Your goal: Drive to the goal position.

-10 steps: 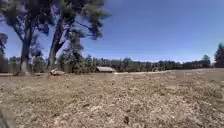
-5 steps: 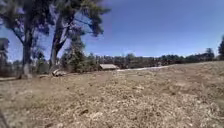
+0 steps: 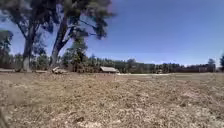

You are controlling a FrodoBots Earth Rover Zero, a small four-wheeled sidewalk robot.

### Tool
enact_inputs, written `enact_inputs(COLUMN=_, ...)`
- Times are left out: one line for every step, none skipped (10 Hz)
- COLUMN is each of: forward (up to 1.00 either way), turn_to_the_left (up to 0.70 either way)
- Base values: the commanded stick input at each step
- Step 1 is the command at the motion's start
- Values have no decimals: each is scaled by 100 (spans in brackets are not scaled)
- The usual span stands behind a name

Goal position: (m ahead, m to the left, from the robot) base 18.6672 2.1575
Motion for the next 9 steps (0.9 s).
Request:
enact_inputs(forward=70, turn_to_the_left=0)
enact_inputs(forward=70, turn_to_the_left=0)
enact_inputs(forward=70, turn_to_the_left=0)
enact_inputs(forward=70, turn_to_the_left=0)
enact_inputs(forward=70, turn_to_the_left=0)
enact_inputs(forward=70, turn_to_the_left=0)
enact_inputs(forward=70, turn_to_the_left=0)
enact_inputs(forward=70, turn_to_the_left=0)
enact_inputs(forward=70, turn_to_the_left=0)
